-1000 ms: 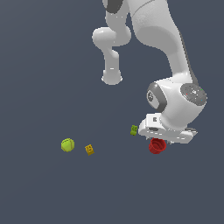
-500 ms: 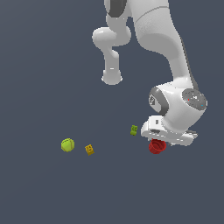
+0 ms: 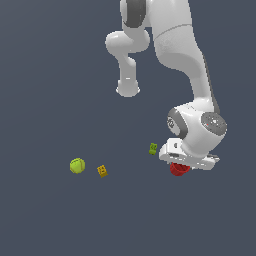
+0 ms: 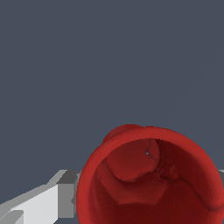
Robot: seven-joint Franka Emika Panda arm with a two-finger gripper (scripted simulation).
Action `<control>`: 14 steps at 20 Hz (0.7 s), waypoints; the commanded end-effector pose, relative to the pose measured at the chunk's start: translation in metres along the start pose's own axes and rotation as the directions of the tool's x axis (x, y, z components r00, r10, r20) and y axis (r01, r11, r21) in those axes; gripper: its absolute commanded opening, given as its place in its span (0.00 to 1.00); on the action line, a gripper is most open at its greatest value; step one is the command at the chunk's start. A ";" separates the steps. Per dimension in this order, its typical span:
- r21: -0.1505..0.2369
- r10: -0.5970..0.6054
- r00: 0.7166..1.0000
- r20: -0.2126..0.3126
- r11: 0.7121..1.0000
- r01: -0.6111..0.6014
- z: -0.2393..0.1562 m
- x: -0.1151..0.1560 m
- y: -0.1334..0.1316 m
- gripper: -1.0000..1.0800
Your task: Pick up a designated object from a clutter of objects.
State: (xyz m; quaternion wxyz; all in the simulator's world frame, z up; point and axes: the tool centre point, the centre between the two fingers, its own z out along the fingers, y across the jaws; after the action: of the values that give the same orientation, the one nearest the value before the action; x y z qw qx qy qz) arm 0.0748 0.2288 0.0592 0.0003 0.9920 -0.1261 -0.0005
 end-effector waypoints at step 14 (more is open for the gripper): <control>0.001 0.001 1.000 -0.001 1.000 -0.001 0.012 0.001 -0.001 0.00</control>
State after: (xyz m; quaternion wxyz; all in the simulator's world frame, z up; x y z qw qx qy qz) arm 0.0760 0.2297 0.0477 -0.0001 0.9920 -0.1264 -0.0002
